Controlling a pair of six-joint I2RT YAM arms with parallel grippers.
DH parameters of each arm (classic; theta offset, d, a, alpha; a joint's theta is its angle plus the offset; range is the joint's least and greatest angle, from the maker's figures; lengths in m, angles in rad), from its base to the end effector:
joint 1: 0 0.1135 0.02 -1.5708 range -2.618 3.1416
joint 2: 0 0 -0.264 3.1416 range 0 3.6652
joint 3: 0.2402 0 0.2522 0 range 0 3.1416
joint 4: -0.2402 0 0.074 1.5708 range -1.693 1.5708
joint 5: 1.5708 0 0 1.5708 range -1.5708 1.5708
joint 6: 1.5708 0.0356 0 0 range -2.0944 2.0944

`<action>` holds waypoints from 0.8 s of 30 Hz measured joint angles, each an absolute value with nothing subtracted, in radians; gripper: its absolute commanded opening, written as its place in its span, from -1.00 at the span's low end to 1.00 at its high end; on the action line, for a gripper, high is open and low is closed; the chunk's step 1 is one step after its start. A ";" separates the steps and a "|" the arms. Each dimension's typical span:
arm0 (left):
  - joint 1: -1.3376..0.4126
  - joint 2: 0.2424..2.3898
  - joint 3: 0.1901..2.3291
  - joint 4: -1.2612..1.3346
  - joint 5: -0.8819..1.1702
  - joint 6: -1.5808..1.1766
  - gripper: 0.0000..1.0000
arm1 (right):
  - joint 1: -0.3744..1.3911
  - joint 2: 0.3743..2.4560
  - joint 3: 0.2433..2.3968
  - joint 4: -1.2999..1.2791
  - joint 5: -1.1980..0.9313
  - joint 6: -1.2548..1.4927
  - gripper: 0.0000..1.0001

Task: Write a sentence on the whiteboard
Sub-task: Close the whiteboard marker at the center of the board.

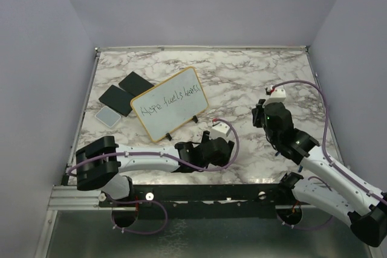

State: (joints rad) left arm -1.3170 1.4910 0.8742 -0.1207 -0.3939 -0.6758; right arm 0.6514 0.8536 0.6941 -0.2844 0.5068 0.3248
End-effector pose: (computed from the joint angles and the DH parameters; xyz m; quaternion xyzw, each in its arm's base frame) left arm 0.0917 -0.2991 0.2120 0.2075 0.8760 -0.2360 0.3659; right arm 0.1638 0.1031 0.2876 -0.0009 0.8293 0.0553 0.5561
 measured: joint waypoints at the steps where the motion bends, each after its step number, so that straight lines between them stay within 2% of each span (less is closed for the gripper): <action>1: -1.316 1.497 0.874 -0.119 -0.408 -0.679 0.37 | 0.651 0.844 0.689 -0.284 0.506 0.325 -0.99; 7: -1.316 1.565 0.875 -0.092 -0.453 -0.693 0.19 | 0.651 0.811 0.658 -0.278 0.502 0.325 -0.99; 19: -1.316 1.679 0.896 -0.104 -0.509 -0.716 0.07 | 0.651 0.786 0.641 -0.278 0.482 0.325 -0.99; 22: -1.316 1.688 0.906 -0.105 -0.517 -0.717 -0.08 | 0.651 0.775 0.640 -0.278 0.482 0.326 -0.99; 24: -1.316 1.700 0.915 -0.108 -0.524 -0.714 -0.09 | 0.651 0.772 0.639 -0.278 0.482 0.328 -0.99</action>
State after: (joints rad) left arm -1.3155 1.7004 0.9154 -0.1081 -0.5243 -0.7143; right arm 0.6514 0.7719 0.6392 -0.2783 0.4816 0.3283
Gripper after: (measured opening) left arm 0.483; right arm 0.134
